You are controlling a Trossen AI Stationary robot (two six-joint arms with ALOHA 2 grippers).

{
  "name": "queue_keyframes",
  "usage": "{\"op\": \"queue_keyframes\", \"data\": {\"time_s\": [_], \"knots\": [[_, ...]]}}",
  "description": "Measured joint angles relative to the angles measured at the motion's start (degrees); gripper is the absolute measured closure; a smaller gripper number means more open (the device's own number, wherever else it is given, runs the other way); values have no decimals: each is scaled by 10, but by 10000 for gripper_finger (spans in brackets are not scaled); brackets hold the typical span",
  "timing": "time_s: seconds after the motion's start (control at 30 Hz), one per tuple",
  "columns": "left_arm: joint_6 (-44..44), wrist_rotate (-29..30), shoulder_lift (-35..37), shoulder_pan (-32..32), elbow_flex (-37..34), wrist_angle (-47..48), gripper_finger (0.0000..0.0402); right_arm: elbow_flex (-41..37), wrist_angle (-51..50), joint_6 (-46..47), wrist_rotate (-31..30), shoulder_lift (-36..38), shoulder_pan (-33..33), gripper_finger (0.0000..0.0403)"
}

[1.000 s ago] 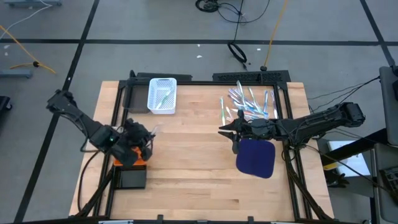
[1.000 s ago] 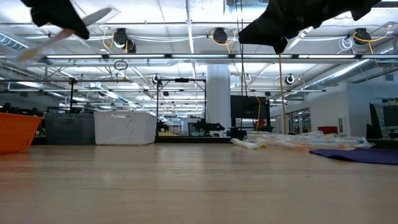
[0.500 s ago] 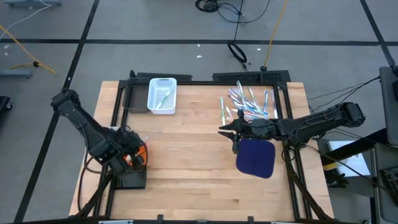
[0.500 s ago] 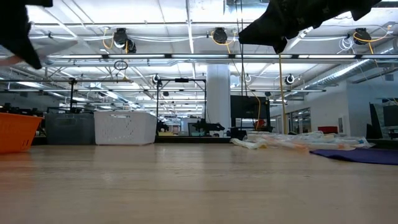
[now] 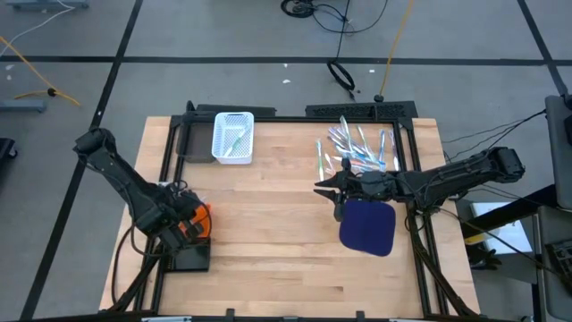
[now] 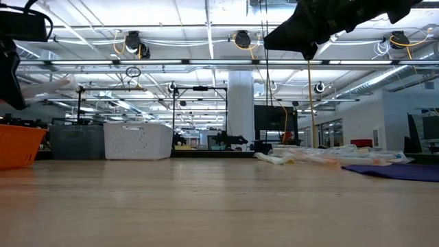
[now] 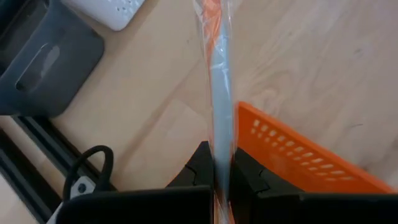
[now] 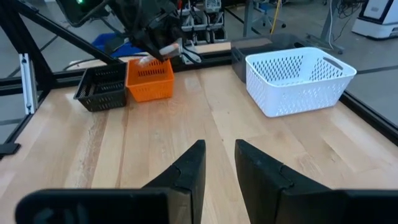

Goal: Pick & Place Toothbrushes
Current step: Put the orange toothbrush into the orange bin

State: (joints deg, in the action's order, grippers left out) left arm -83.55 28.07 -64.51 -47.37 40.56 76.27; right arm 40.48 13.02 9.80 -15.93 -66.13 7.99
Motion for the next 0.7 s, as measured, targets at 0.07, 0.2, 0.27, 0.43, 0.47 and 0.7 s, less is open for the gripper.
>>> {"op": "queue_keyframes", "data": {"time_s": [0.07,0.2,0.27,0.43,0.47,0.7], "knots": [[0,2,0,0,0,1,394,-5,0,0,0,0,0,326],[2,1,0,0,0,0,381,-16,7,9,-2,0,0,326],[5,0,0,0,0,0,378,-21,20,10,-3,0,0,326],[19,-12,0,0,0,-1,391,-27,34,11,-3,0,0,326],[20,-12,0,0,0,-1,394,-27,34,11,-3,0,0,326],[19,-12,0,0,0,-2,357,-27,34,11,-3,0,0,326]]}}
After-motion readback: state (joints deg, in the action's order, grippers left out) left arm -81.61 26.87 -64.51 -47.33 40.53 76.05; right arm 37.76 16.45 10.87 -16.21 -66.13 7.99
